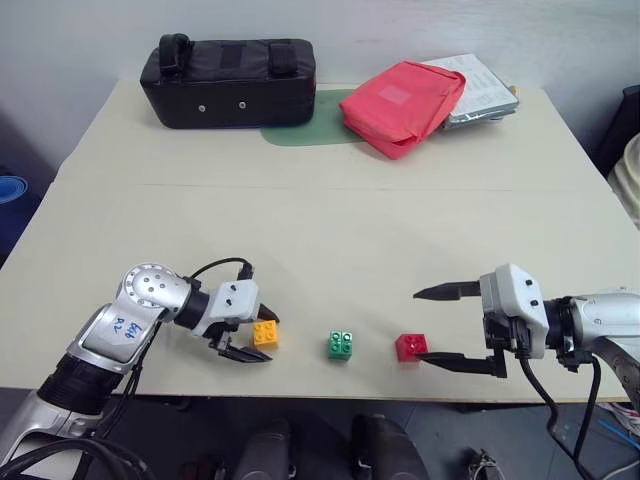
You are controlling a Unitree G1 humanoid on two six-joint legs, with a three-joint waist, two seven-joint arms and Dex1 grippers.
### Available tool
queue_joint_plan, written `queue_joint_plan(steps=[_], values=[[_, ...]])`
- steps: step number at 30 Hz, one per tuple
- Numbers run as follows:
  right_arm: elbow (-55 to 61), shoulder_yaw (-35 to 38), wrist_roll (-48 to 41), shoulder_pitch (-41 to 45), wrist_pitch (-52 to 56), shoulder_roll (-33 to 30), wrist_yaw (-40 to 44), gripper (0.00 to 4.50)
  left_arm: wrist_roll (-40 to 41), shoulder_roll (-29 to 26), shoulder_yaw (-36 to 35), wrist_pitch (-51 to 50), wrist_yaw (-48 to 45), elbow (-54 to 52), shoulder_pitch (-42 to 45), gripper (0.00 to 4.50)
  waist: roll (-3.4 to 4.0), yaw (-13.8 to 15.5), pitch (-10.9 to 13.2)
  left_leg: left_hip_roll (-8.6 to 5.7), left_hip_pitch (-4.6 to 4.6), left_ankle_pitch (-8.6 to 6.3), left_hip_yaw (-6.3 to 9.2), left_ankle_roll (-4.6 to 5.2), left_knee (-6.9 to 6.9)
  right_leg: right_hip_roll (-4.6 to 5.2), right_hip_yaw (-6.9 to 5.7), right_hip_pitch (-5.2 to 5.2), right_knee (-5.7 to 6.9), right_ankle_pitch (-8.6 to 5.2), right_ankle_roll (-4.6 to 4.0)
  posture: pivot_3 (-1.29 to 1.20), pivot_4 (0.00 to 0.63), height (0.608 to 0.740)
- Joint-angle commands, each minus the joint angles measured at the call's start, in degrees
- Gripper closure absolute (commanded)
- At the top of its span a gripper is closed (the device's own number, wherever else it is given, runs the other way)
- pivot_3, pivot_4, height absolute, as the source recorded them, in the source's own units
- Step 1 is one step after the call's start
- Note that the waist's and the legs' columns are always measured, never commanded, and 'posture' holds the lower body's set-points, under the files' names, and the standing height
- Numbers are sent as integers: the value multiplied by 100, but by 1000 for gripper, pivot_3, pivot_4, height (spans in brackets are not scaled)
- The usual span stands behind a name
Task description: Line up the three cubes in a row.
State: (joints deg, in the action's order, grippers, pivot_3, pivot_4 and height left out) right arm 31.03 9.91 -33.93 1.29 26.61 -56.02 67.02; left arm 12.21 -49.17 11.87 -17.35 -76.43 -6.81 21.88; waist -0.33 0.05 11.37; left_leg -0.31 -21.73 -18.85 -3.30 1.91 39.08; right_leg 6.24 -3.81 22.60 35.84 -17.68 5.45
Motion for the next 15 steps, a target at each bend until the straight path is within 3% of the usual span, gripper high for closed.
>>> queue_joint_plan(steps=[1, 6, 10, 15], values=[[-84, 650, -119, -287, -158, -125, 216, 0, 500, -421, -657, -121, -235, -327, -230, 44, 0, -5, 0, 0, 0, 0, 1, 0, 0, 0, -1, 0, -1, 0, 0, 0, 150, 740], [-522, 1758, -322, -852, -184, -369, 933, 0, 1334, -1173, -1951, -507, -644, -510, -889, 44, 1, -15, 1, 1, 10, -1, 2, -1, -4, 1, 2, -9, -6, 0, -1, 0, 150, 740], [-1018, 2558, -339, -1288, -237, -644, 1706, 0, 1550, -1756, -2926, -667, -887, -427, -1406, 44, 3, -12, 2, 2, 17, -2, 5, -1, -11, 4, 1, -18, -17, -1, -2, 0, 150, 740], [-1353, 2787, -275, -1512, -295, -790, 2134, 0, 1652, -1962, -3435, -482, -1116, -174, -1571, 44, 8, -3, 4, 2, 27, -12, 6, 0, -20, 10, 1, -24, -25, -3, -6, 0, 150, 740]])
